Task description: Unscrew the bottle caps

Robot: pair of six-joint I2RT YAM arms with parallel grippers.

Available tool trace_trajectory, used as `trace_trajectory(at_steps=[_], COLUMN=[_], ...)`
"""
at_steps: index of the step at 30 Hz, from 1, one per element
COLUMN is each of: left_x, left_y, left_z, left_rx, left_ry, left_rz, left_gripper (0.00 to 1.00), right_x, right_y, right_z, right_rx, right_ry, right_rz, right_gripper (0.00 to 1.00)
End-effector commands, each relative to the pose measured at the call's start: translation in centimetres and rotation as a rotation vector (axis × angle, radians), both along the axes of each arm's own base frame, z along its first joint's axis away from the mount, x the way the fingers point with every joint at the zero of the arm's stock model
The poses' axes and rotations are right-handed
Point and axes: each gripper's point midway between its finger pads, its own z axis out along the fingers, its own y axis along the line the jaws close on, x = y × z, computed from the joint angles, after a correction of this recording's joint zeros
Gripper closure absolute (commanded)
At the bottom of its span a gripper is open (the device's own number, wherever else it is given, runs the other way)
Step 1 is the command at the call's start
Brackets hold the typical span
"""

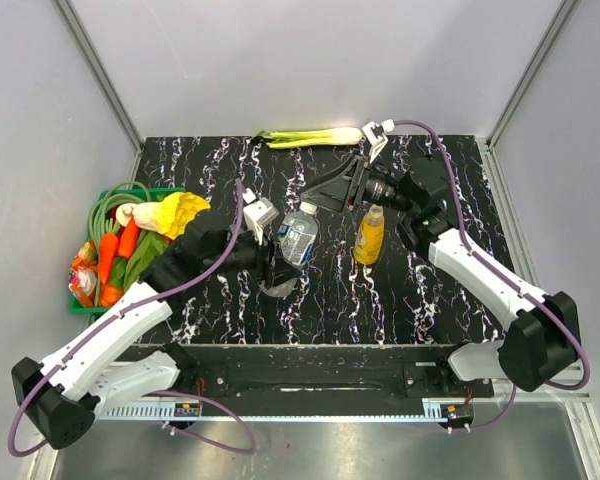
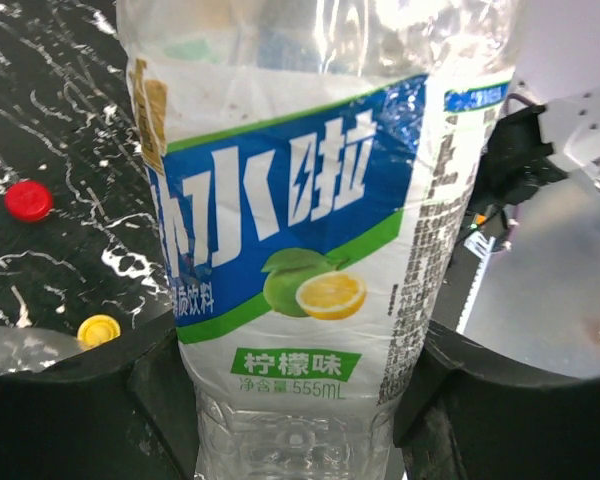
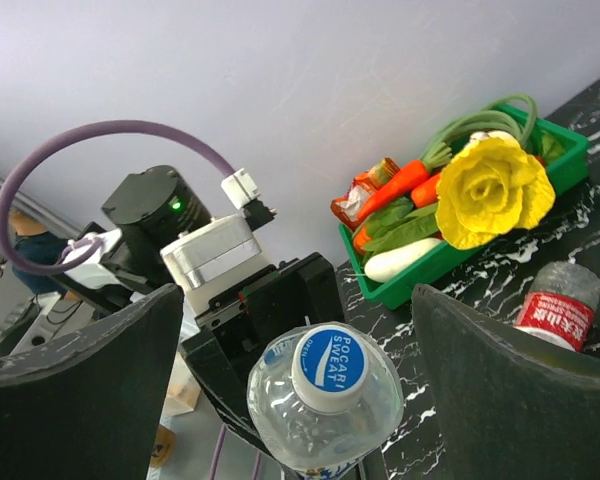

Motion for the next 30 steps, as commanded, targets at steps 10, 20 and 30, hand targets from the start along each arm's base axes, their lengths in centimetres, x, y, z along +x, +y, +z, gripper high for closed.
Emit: trace_trajectory(at_steps=[10, 20, 30], left_x=[4.8, 6.2, 5.9], left_y=[2.7, 4.5, 3.6], left_z=[-0.5, -0.3, -0.6], left_rx=[0.334, 0.503, 0.574], left_ry=[-0.149, -0.223, -0.254], left_rz=[0.372, 0.559, 0.549], left_gripper=[0.97, 0.99, 0.99], right_x=[2.4, 2.9, 3.8], right_y=[-1.0, -0.2, 0.3], right_z=[-1.0, -2.3, -3.1], right_rx=[-0.129, -0.130, -0.110], right_ry=[0.055, 0.137, 0.211], right_rz=[-0.158, -0.127, -0.128], right_gripper=[0.01, 0.00, 0.14])
